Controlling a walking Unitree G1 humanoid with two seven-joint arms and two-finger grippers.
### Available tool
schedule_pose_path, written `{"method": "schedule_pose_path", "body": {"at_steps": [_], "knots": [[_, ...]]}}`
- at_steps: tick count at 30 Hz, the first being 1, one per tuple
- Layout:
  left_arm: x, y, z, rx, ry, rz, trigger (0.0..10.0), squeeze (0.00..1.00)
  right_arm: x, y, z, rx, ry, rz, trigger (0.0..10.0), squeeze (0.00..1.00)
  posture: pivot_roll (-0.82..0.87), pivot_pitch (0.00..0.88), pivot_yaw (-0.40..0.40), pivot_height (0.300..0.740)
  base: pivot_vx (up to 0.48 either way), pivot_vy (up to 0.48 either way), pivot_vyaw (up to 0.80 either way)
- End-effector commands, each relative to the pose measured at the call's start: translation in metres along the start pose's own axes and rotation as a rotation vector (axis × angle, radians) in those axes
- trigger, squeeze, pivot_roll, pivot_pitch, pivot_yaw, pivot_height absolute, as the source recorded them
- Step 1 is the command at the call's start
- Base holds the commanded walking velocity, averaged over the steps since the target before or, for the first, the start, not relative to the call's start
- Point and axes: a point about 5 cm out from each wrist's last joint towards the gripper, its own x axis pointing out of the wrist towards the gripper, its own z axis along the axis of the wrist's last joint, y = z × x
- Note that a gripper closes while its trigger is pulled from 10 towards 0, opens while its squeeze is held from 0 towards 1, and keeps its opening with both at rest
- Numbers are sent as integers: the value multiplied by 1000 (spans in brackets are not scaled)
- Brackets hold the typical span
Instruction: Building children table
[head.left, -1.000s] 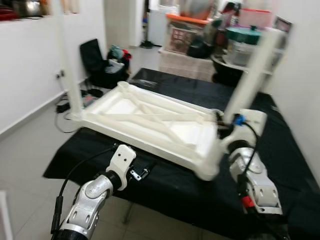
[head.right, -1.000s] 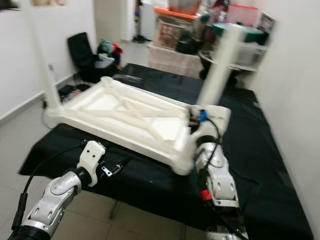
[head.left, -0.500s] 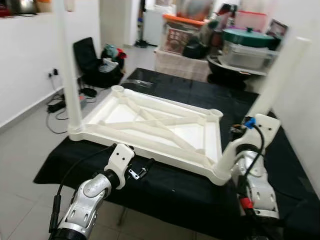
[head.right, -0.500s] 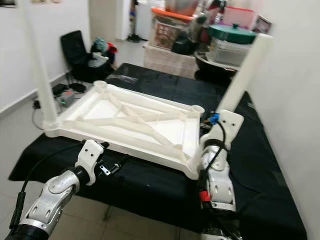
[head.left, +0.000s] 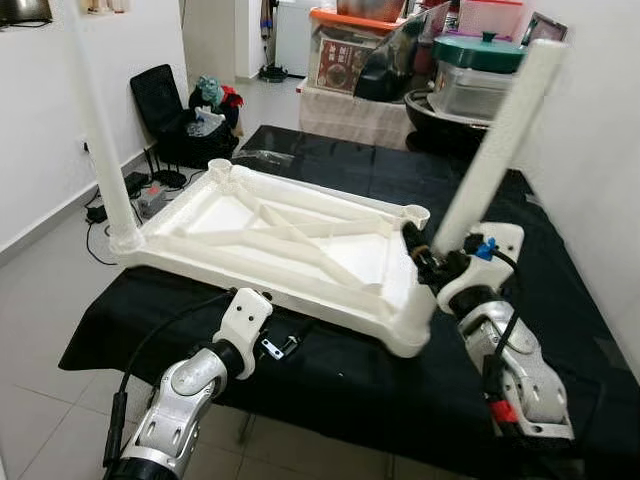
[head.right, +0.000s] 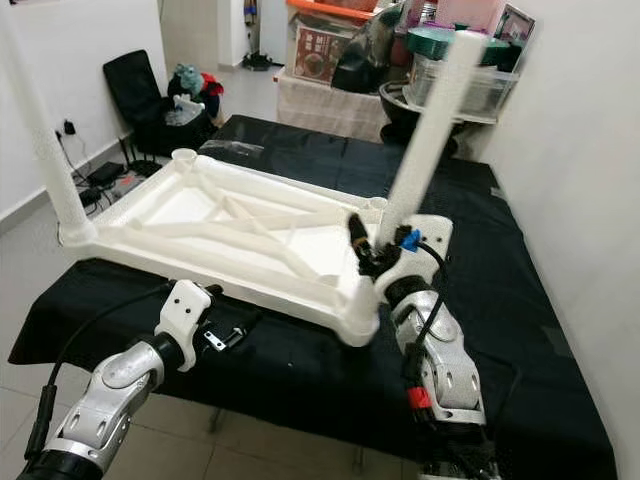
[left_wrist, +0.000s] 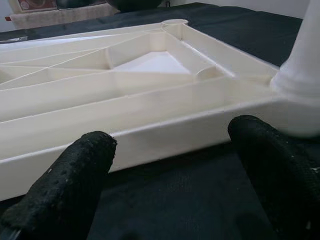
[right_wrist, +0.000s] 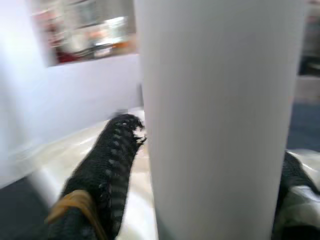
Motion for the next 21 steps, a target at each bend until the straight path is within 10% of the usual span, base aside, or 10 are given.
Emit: {"method": "schedule_pose_path", "body": {"at_steps": [1,2,6,9,11,13,21], "knots": [[-1,-2,-2,7,2,-1,10000,0,-1,5,-7,-1,32,48,3725,0,67,0,-137,740,0,0,0],[-1,-2,-2,6,1,-1,10000,0,-2,1,-10,-1,42,17,0,0,66,0,-134,740,0,0,0],[-1,-2,-2,6,2,-2,10000,0,-5,-7,-16,-10,60,-56,0,0,64,0,-131,740,0,0,0],[-1,-2,-2,8,4,-6,10000,0,-12,-28,-30,-16,130,-251,0,0,57,0,-123,740,0,0,0],[1,-2,-1,12,2,-13,10000,0,-34,-66,-49,-21,252,-634,0,0,54,0,-118,740,0,0,0],[1,-2,-1,12,2,-13,10000,0,-34,-66,-49,-21,252,-634,0,0,54,0,-118,740,0,0,0],[1,-1,-2,15,3,-15,10000,0,-124,-134,-46,-63,265,-1464,0,0,56,0,-116,740,0,0,0]]}}
